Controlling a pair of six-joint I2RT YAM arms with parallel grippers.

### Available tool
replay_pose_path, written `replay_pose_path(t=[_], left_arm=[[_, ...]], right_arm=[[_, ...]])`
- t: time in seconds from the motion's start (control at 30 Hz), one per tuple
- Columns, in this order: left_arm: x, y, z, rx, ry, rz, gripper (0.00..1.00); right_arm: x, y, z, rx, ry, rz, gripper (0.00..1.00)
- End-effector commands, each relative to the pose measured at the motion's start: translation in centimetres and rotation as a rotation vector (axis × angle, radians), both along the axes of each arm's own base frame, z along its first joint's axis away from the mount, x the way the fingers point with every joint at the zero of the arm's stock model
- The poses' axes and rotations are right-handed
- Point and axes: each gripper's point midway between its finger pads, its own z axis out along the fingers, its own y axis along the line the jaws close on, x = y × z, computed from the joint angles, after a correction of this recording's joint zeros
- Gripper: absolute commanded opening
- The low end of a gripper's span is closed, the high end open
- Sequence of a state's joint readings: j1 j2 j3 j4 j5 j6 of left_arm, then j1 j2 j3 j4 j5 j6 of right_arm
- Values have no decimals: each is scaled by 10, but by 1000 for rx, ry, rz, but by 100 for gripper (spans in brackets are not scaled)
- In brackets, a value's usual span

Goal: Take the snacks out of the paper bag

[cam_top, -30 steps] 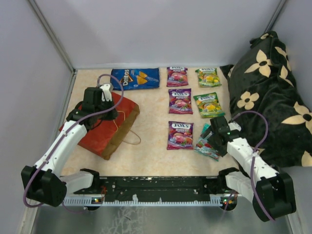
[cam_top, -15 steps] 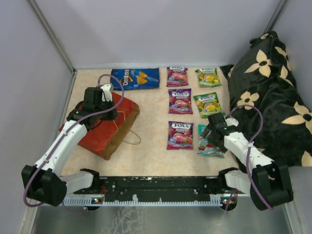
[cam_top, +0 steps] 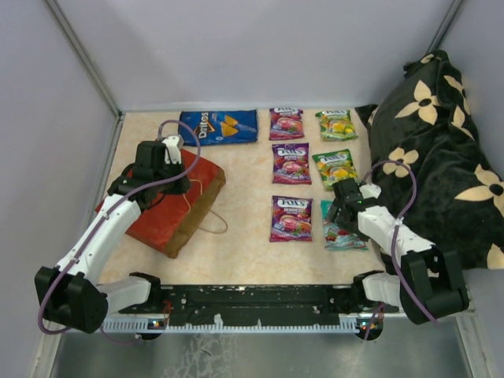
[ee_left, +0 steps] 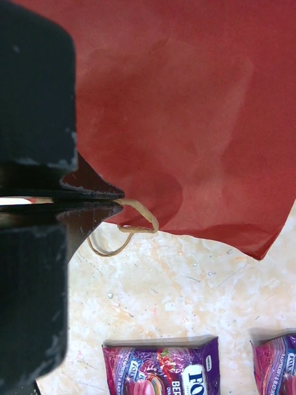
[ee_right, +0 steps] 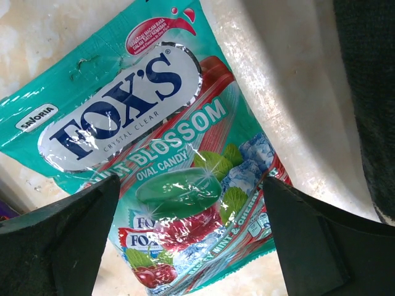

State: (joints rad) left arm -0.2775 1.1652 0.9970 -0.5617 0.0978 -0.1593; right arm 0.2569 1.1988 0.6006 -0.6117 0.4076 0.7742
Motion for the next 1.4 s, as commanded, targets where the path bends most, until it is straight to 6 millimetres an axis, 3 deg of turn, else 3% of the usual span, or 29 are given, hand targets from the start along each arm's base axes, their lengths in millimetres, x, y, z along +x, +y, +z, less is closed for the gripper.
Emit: replay_pose_path(t=[0.0,0.23,0.33,0.43,0.6,0.7,0.77,0.83,0.97,1.13,1.23,1.37], left_arm=[[-2,-1,-2,-3,6,-18,0],[-1,-3,-3,-7,14,-21,0],[0,-3,-3,-4,15,-21,0],[1,-4,-3,-7,17,-22,0],[1,-5,-4,-10,27,-26,0],[1,-4,-4,-5,27,-23,0],[1,-4,-3,-7,26,-22,0],[1,-5,-3,-13,26,-28,0],[0,-8,-2,-19,24,-42,0],[0,-9,-2,-22,26,-51,0],[-1,-10,-3,-21,27,-55,0],[-1,-12,-2,-19,26,-61,0]], right_arm=[[17,-13,9,-81,-41,-19,99],[27,-18,11,-94,-52,-48,99],[33,-16,23,-86,-67,-48,99],[49,-9,65,-51,-165,-16,99],[81,-4,167,-44,-393,44,99],[114,18,192,-55,-430,273,99],[127,39,185,-99,-343,571,99],[138,38,168,-161,-203,712,99],[166,35,139,-154,-53,765,99],[196,26,108,-148,-5,773,99],[208,17,88,-129,21,776,99],[219,19,58,-82,38,809,98]])
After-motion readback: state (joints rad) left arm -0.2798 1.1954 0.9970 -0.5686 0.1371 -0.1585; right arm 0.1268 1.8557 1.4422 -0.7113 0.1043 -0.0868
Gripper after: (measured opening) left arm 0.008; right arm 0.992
